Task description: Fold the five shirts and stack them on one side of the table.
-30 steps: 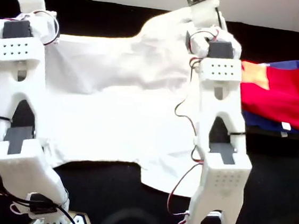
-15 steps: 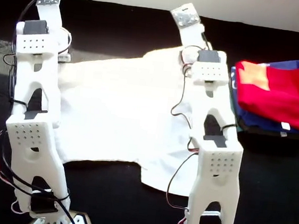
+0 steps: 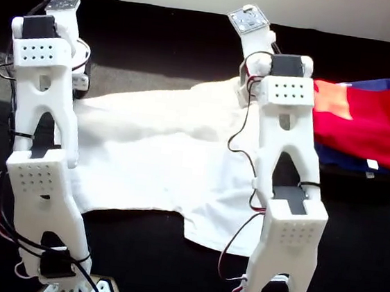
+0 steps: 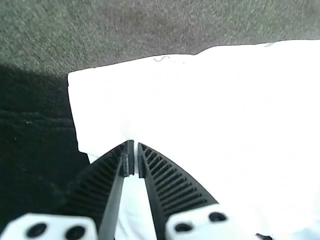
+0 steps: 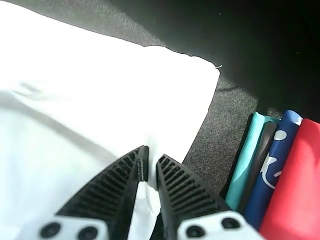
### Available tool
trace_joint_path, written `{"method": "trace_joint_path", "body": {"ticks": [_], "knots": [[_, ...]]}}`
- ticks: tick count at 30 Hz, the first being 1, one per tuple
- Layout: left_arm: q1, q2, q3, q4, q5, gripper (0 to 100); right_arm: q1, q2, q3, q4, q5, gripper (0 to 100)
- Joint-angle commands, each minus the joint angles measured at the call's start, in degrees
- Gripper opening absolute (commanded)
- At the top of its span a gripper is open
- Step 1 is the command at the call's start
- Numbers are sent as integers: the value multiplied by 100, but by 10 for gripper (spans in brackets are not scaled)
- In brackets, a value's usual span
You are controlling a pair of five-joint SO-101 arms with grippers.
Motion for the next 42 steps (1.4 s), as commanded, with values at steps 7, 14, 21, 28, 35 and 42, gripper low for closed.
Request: {"method": "trace_joint_path", "body": {"ticks": [7, 14, 21, 28, 35, 42], "knots": [[163, -2448, 3011, 62, -44, 9, 66, -875, -4, 1393, 18, 6], [145, -3407, 4444, 9, -563, 9, 84, -1534, 145, 1824, -62, 6], [154, -4136, 5798, -431, -615, 9, 101, -2888, 2387, 1349, -185, 6], [48, -4743, 6818, -598, -941, 9, 242, -4567, 5095, 664, -202, 6], [-48, -4936, 7767, -1310, -1125, 9, 391, -5736, 6738, 22, -176, 6], [-57, -4936, 8549, -2084, -1134, 9, 409, -6123, 7952, -523, -176, 6]]}}
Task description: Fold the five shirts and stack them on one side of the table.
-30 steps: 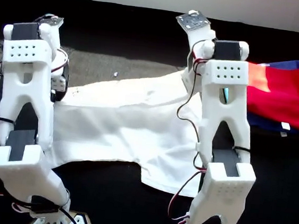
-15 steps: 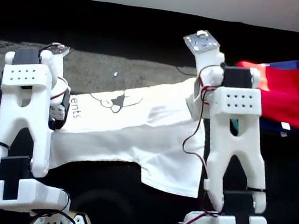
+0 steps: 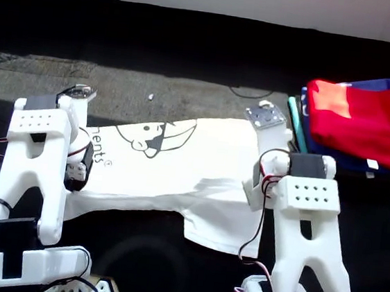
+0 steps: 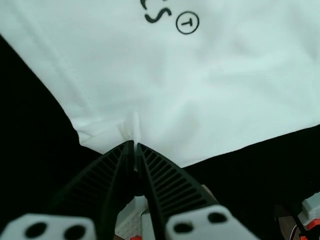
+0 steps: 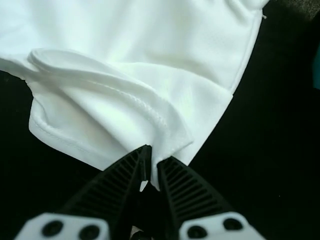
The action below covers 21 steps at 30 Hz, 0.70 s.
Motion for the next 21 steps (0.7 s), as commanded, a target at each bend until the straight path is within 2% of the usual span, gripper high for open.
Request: {"method": "trace_joint_path", "body": {"ticks": [1, 11, 17, 21], "knots": [[-48, -207, 215, -334, -53, 9, 75, -268, 418, -295, -9, 6], [-66, -198, 347, -475, -53, 20, 75, -277, 1007, -549, -18, 14], [-75, -259, 268, -448, -53, 181, 48, -286, 462, -163, -9, 147], [-84, -259, -338, 114, -53, 193, 48, -286, -629, 488, -44, 149]]}}
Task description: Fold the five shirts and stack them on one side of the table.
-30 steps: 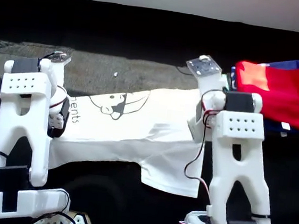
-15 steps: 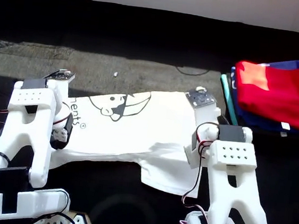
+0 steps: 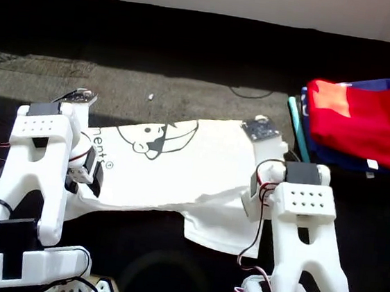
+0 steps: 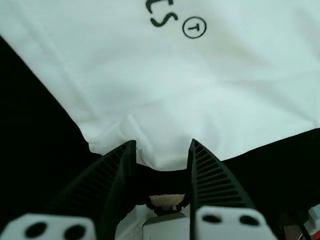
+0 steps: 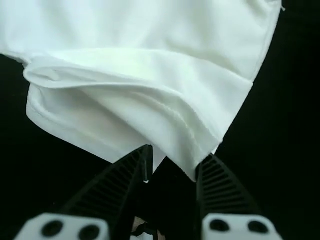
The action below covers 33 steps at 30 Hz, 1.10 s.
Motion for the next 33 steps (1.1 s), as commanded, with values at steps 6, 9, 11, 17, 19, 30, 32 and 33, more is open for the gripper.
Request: {"method": "trace_joint_path", "body": {"ticks": [6, 9, 11, 17, 19, 30, 32, 33], "knots": [[-75, -198, -2281, 1538, -53, 193, 48, -180, -2686, 1235, -53, 149], [-75, -145, -2870, 1609, -53, 191, 48, -119, -2958, 1147, -53, 149], [-22, -136, -2905, 1354, -35, 128, 40, -84, -2879, 629, -53, 126], [374, 760, -2571, 229, 105, 8, -391, 1042, -2088, -1209, -123, 4], [374, 1349, -2633, 35, 316, 9, -549, 1692, -2105, -1560, -431, 7], [-136, 4655, -5007, -141, 343, 9, -497, 5138, -3530, -2589, -633, 7], [-224, 5156, -5701, -105, 334, 9, -391, 5640, -4066, -2589, -633, 7], [-251, 5402, -6079, -35, 325, 9, -330, 5877, -4374, -2589, -642, 7]]}}
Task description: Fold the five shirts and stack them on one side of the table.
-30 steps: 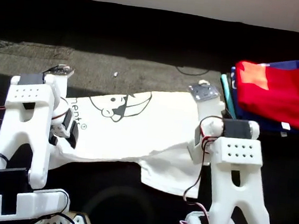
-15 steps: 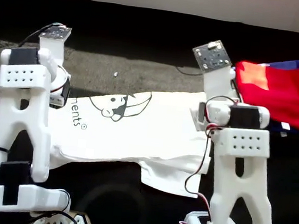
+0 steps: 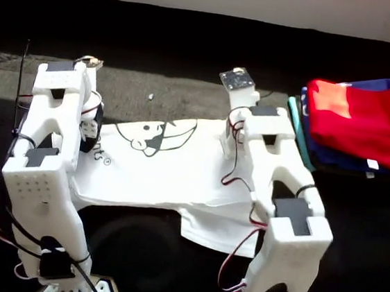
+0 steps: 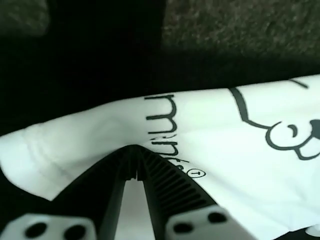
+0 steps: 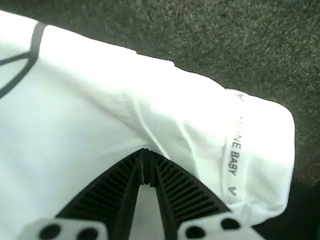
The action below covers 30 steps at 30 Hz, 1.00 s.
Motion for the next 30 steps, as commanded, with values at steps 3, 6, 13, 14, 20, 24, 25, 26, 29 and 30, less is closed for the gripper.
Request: {"method": "trace_joint_path", "body": {"ticks": [3, 6, 13, 14, 20, 24, 25, 26, 29, 30], "knots": [[-189, 1349, -2413, 308, -9, 9, 312, 1165, -1886, -92, -53, 7], [-180, 2062, -3881, 571, 9, 9, 365, 1763, -2835, -84, -53, 7], [-101, 3231, -6659, 1688, -9, 9, 330, 2431, -4488, 532, -53, 7], [-57, 3284, -6932, 1925, -9, 9, 303, 2431, -4673, 760, -53, 7], [-31, 3073, -7266, 2251, 0, 8, 242, 2431, -6176, 2255, -53, 7], [-40, 2132, -6264, 2259, 9, 8, 242, 2431, -7266, 3204, -53, 7], [-57, 1754, -5763, 2259, 9, 8, 242, 2440, -7538, 3442, -53, 7], [-75, 1358, -5235, 2259, 18, 8, 242, 2448, -7802, 3662, -53, 7], [-66, 127, -3363, 2224, 9, 9, 242, 2475, -8523, 4242, -53, 7], [-48, -207, -2782, 2224, 9, 9, 242, 2475, -8699, 4374, -53, 7]]}}
